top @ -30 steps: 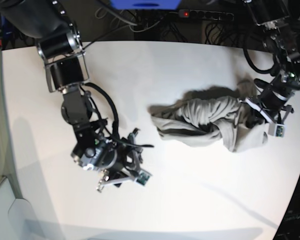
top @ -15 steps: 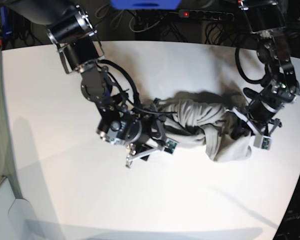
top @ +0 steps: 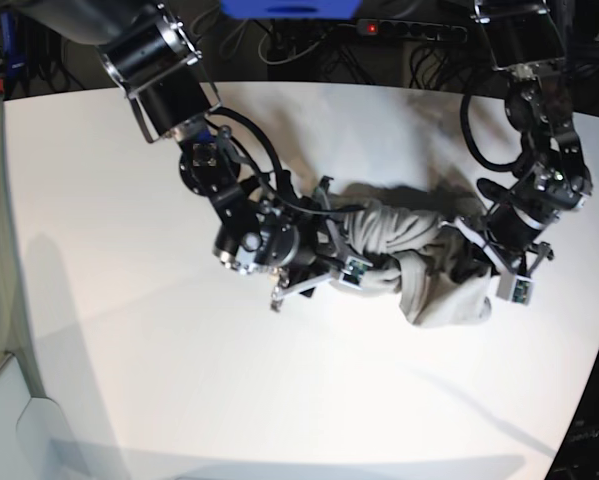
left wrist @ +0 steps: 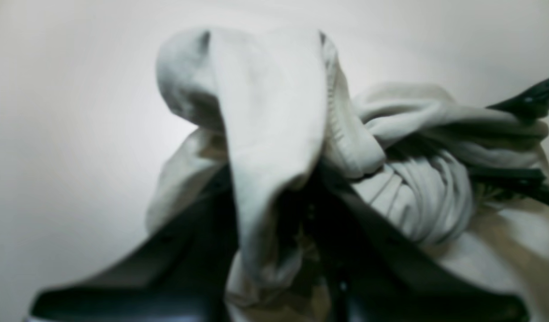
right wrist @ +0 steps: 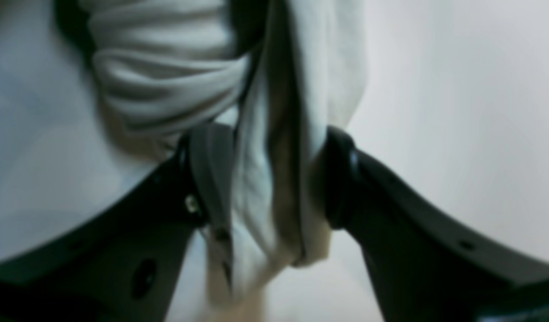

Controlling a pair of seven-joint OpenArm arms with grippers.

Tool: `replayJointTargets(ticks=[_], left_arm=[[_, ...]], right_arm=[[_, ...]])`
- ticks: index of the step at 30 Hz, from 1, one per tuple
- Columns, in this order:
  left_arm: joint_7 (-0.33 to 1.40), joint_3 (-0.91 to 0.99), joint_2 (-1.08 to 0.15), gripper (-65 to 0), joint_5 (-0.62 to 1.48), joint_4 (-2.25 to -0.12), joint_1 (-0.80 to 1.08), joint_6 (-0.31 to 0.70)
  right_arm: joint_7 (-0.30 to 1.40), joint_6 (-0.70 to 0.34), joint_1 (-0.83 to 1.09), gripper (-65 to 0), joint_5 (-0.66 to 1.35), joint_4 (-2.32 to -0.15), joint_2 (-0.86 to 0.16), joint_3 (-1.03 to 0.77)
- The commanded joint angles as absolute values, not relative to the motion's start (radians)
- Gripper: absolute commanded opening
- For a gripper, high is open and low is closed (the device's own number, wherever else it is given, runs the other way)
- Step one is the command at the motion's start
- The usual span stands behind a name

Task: Layout the t-shirt on the table in an organized manner, then fold the t-shirt properly

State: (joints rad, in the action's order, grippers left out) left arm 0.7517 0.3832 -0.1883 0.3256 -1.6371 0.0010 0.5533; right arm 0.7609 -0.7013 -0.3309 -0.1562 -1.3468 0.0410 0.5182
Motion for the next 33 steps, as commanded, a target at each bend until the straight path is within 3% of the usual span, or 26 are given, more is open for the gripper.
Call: replayJointTargets(ticks=[1, 5, 10, 15, 21, 33], left_arm=[[0.722, 0.386, -0.200, -64.5, 0.348, -1.655, -0.013, 0.559], [0.722, 0.386, -0.200, -64.5, 0.351, -1.656, -0.012, 0.559], [0.723, 0.387, -0.200, -64.5, 0.354, -1.664, 0.005, 0.559], [0.722, 0.395, -0.206, -64.5, 0.355, -1.664, 0.028, 0.559], [0.720, 0.398, -0.209, -64.5, 0.355, -1.696, 0.067, 0.561], [0.722, 0.513, -0.209, -64.5, 0.357, -1.839, 0.162, 0.596]], right_arm=[[0.728, -0.698, -0.360, -33.9, -0.148, -1.353, 0.054, 0.516], [0.699, -0.698, -0.380, -38.5, -0.148, -1.333, 0.056, 0.516], [0.697, -0.698, -0.432, -64.0, -0.148, -1.257, 0.056, 0.512], [0.688, -0.698, -0.446, -64.8, -0.147, -1.196, 0.035, 0.493], [0.677, -0.698, -0.456, -65.0, -0.147, -1.193, 0.035, 0.349], [0.677, -0.602, -0.493, -65.0, -0.148, -1.191, 0.012, 0.131]])
